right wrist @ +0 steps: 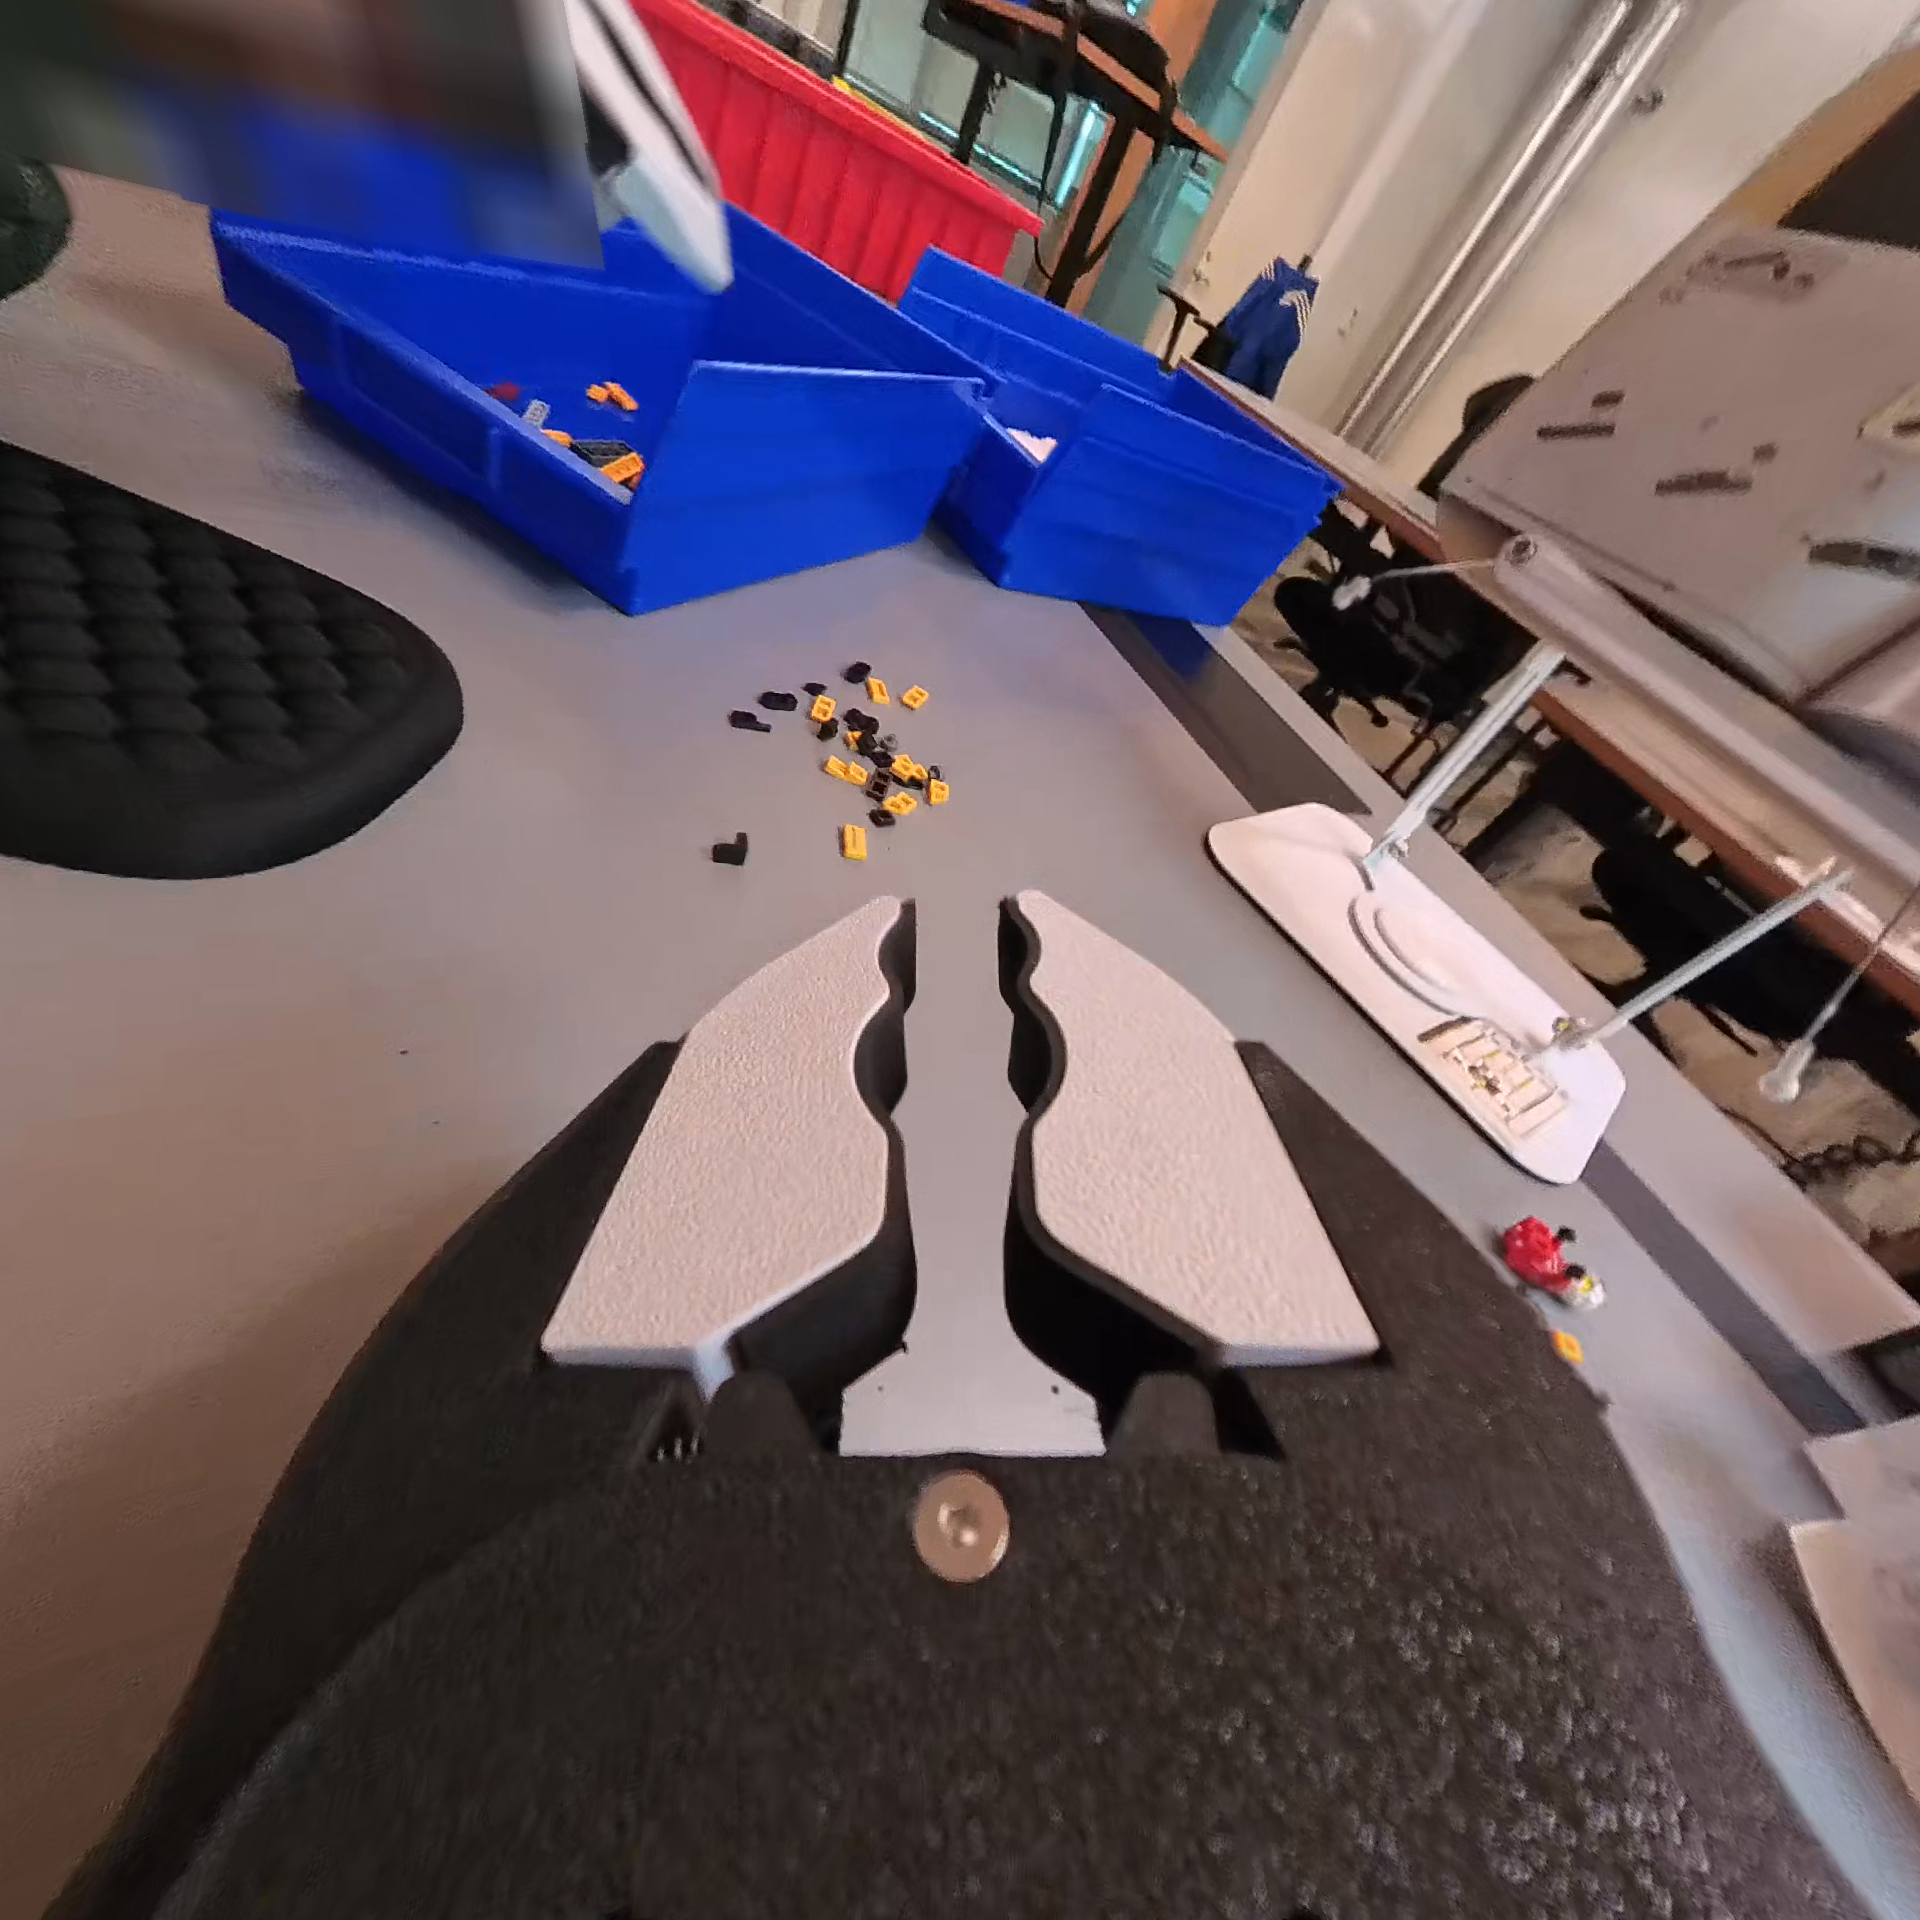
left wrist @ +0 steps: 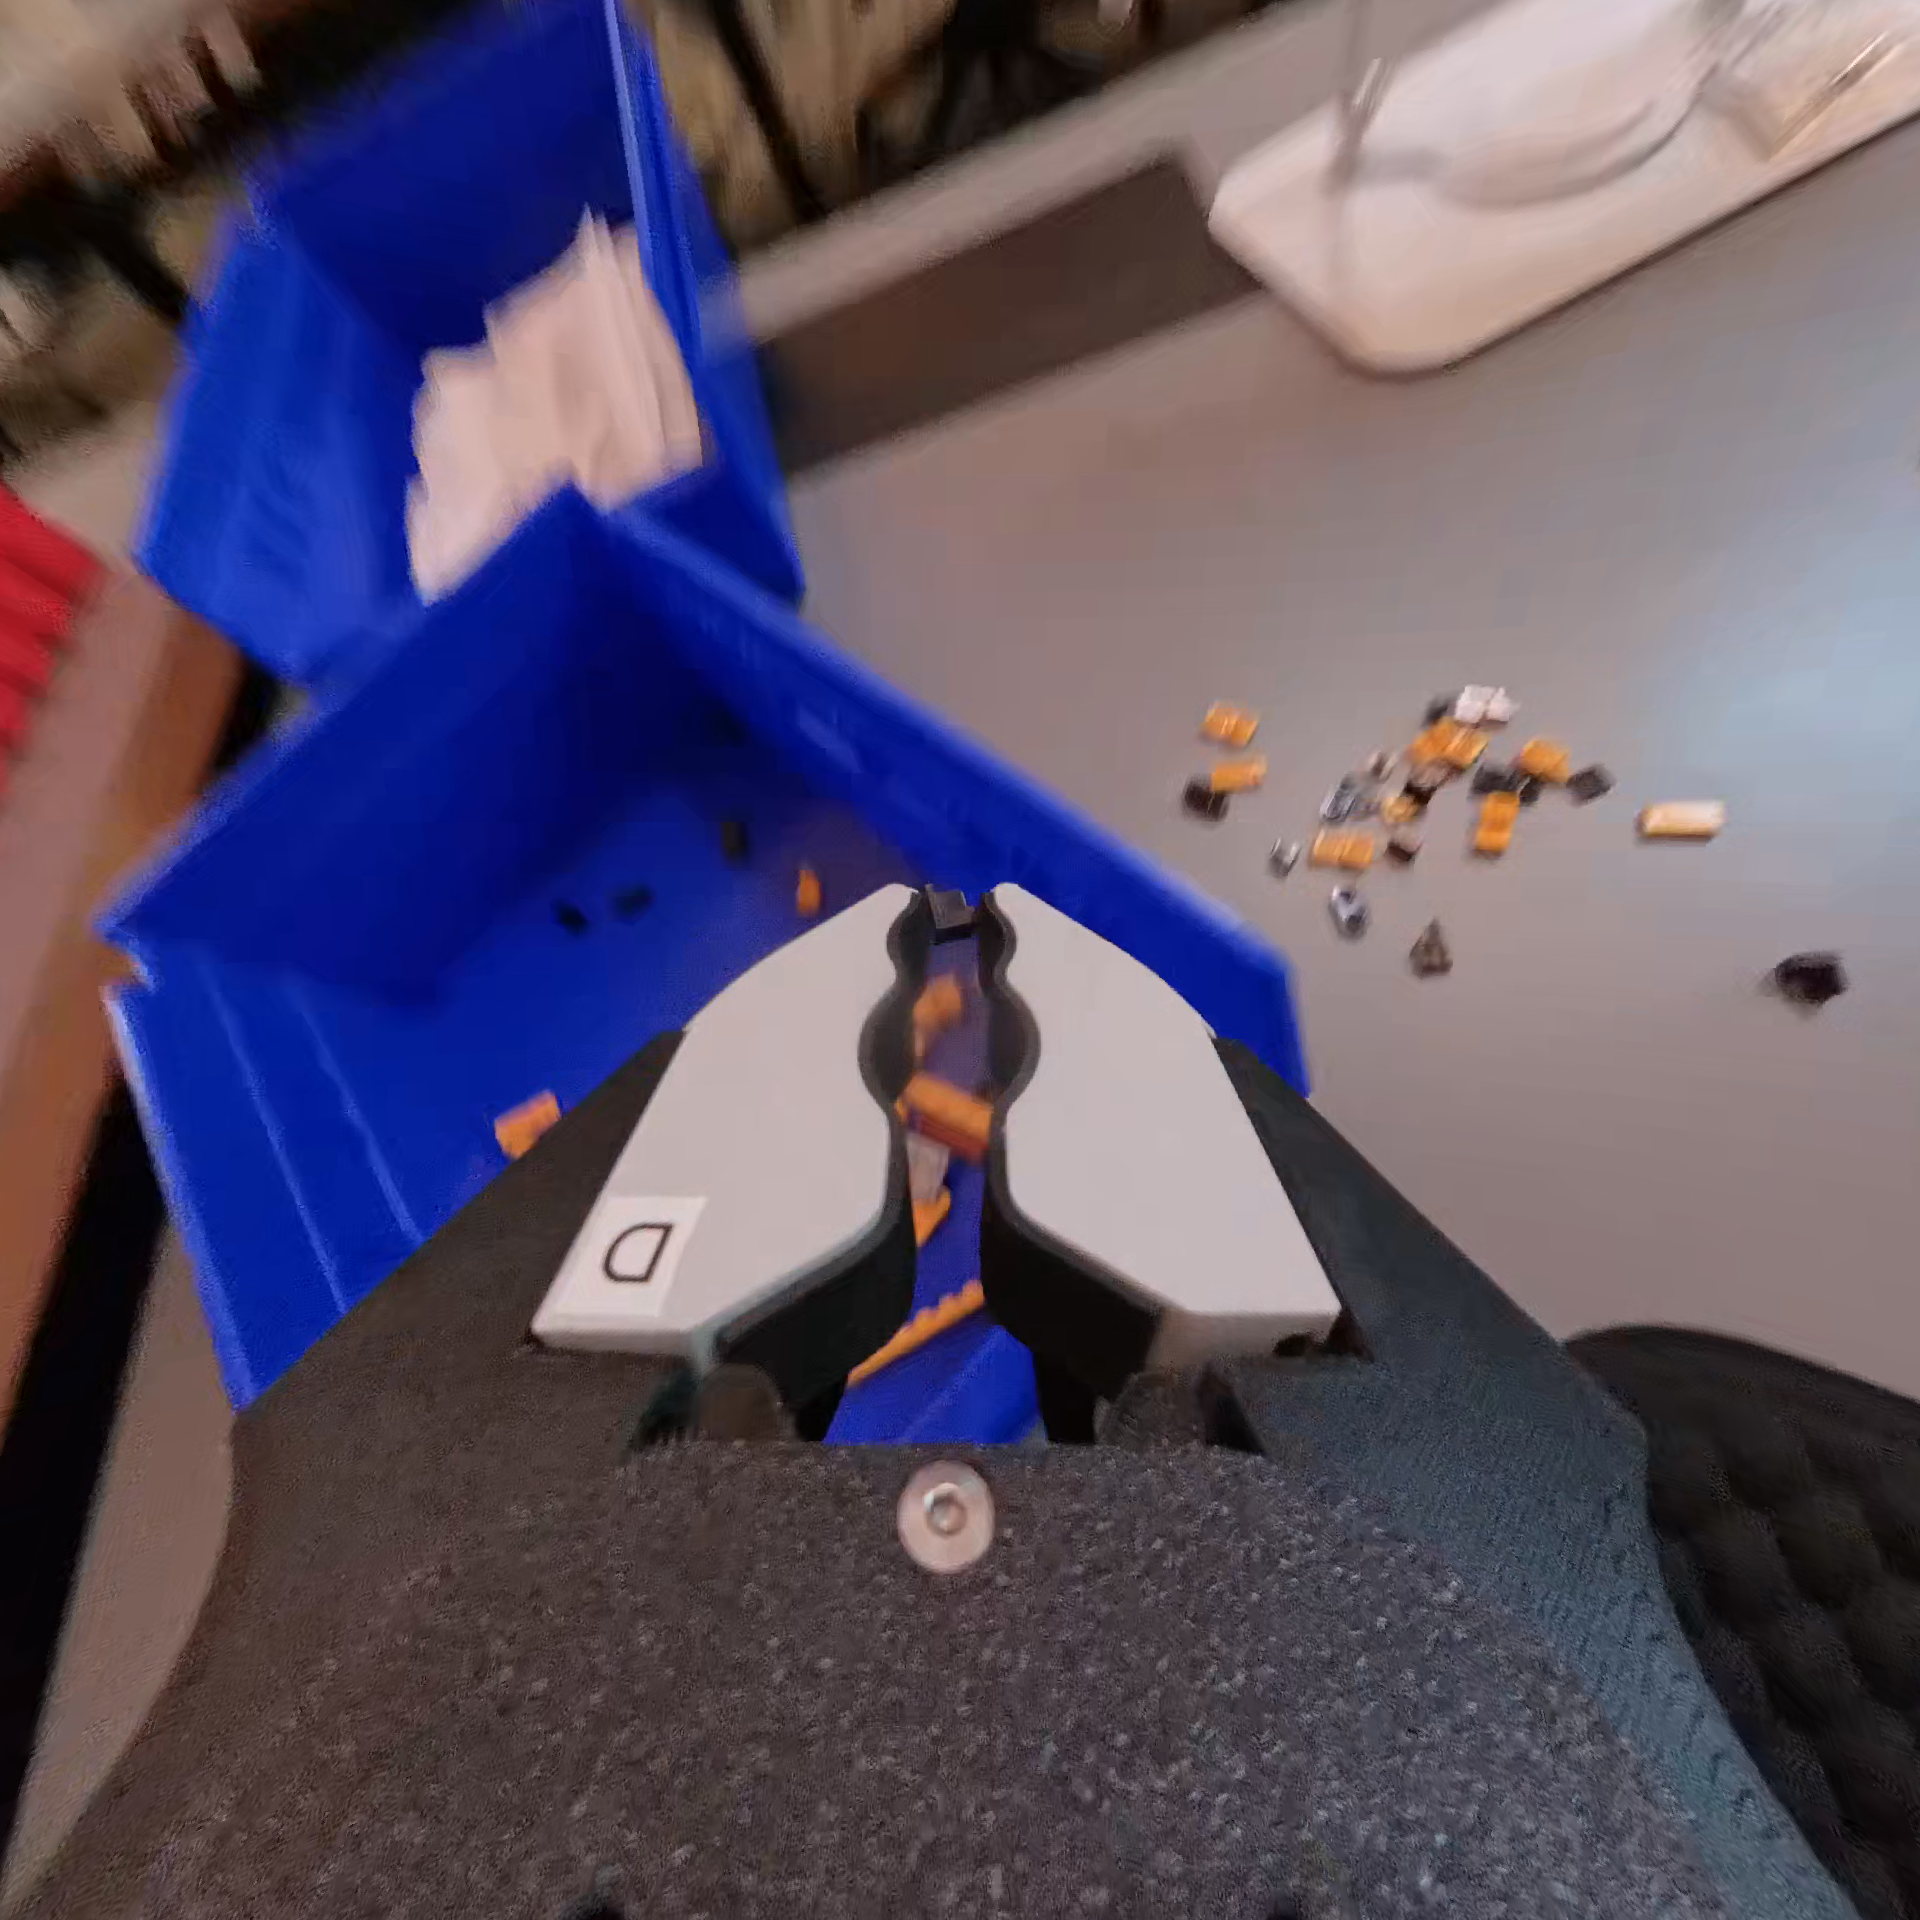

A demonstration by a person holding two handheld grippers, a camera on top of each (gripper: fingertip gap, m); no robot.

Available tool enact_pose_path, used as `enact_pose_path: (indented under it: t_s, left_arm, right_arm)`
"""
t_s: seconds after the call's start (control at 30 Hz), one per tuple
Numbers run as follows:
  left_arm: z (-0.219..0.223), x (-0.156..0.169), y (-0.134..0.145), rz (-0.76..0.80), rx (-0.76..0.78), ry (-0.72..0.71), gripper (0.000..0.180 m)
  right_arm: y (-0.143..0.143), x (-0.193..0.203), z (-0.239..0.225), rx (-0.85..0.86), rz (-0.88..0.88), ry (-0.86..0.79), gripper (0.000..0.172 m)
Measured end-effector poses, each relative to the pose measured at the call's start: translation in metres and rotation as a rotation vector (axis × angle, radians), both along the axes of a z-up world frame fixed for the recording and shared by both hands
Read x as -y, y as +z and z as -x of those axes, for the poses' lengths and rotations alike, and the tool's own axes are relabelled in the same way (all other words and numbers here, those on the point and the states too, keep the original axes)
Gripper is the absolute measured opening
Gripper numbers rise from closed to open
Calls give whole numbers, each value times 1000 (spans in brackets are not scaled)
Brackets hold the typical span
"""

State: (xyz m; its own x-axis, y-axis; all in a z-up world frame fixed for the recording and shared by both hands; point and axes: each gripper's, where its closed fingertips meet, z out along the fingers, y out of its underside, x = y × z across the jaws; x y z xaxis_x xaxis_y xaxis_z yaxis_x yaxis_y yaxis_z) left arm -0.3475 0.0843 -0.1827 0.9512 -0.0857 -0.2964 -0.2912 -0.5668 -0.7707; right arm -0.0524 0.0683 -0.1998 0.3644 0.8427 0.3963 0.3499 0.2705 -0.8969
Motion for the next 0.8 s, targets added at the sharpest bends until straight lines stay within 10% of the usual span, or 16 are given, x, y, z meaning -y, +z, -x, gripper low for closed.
enact_pose_path:
  t_s: [0.13,0.37,0.57,0.8]
  left_arm:
    - [25,12,-47,243,128,85,47]
    - [13,9,-24,135,99,33,62]
    - [-129,25,-1,55,347,-607,31]
    - [-183,11,-103,437,204,-678,36]
  right_arm:
    - [-1,-10,-7,-29,57,-41,14]
    - [-4,-20,-15,-61,123,-69,13]
    - [-4,-20,-16,-67,127,-67,13]
    - [-1,-18,-17,-82,127,-62,10]
